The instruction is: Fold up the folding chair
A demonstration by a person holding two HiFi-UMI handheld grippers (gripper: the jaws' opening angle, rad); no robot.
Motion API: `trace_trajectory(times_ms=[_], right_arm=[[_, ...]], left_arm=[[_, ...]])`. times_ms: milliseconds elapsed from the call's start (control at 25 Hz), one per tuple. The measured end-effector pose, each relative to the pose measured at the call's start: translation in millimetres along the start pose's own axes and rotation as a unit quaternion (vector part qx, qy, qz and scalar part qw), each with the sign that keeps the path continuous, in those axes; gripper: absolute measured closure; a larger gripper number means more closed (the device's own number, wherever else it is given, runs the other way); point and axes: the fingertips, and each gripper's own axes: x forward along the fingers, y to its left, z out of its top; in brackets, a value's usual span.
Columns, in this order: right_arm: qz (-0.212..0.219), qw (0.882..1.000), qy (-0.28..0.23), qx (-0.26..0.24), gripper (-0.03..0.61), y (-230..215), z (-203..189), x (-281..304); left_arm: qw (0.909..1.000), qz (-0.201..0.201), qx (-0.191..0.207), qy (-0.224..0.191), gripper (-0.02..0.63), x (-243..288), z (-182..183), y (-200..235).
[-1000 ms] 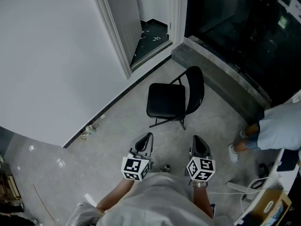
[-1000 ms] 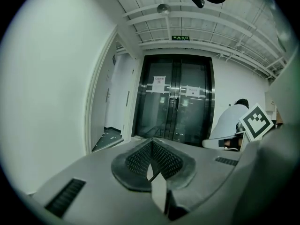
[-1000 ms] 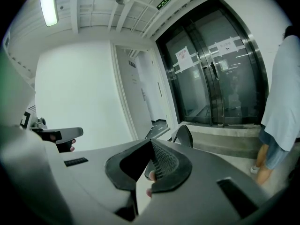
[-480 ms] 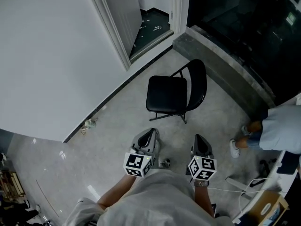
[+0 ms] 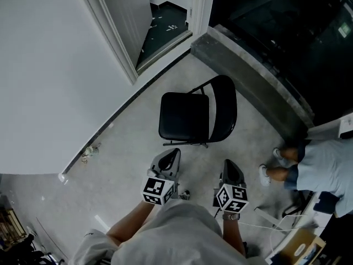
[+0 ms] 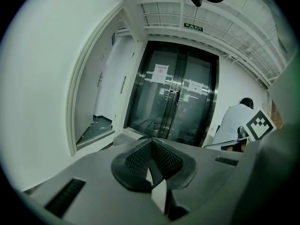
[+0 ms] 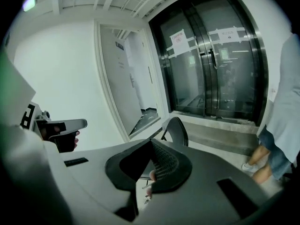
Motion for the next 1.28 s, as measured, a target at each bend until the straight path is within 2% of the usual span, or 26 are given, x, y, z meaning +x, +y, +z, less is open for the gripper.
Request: trace_trajectory(times_ms=[320,520,800,1040,1200,1280], right_arm=[[-0.028,0.999,0.038,-0.002,0.574,6,27,81],[-0.029,0.998,0.049,-0.021,0.574,2,31,122],[-0.047,0.997,0.062,0.021,0.573,-41,22,171],[-0.047,0.997,0.065,0.01,0.572,-90,19,220],[-0.049,0.996,0.077,0.0,0.571,-119,8,254],[-0.06,0.995,0.083,-0.016,0.525,-132,1,266]], left_arm=[[0.9988,-0.041,-0.013,0.023,0.601,80,20,62],[0.9978,-0.047,-0.015,0.045,0.601,117,11,93],[0.9964,-0.064,0.0,0.057,0.601,165,4,104],[0.9978,-0.047,-0.012,0.045,0.601,207,-11,100],[0.997,-0.05,-0.017,0.058,0.601,232,-41,94],[0.9963,-0.045,-0.023,0.069,0.601,241,-60,93]])
